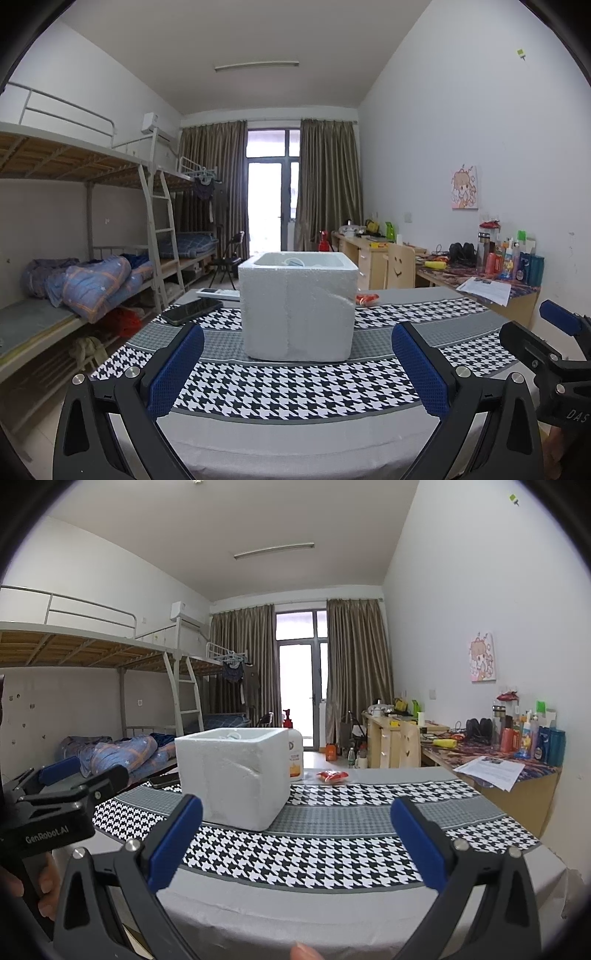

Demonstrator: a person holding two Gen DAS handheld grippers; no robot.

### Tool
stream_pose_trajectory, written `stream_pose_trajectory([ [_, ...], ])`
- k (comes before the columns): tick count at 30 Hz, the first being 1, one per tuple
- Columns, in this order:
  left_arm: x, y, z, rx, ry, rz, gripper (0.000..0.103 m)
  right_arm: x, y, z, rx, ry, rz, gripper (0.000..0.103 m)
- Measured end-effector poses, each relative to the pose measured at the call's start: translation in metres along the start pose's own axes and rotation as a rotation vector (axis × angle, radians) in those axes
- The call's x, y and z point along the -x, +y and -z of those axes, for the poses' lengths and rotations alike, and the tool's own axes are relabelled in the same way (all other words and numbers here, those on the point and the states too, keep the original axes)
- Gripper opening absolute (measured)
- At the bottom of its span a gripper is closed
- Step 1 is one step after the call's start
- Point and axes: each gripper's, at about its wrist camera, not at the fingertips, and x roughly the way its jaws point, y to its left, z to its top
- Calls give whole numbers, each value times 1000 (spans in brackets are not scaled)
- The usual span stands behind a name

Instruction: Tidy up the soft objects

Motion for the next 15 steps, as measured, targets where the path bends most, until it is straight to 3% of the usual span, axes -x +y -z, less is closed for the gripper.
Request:
stream_pose_trajectory([
  [15, -4, 0, 3, -6, 17, -2, 102, -6, 5, 6, 13, 31, -14, 103],
])
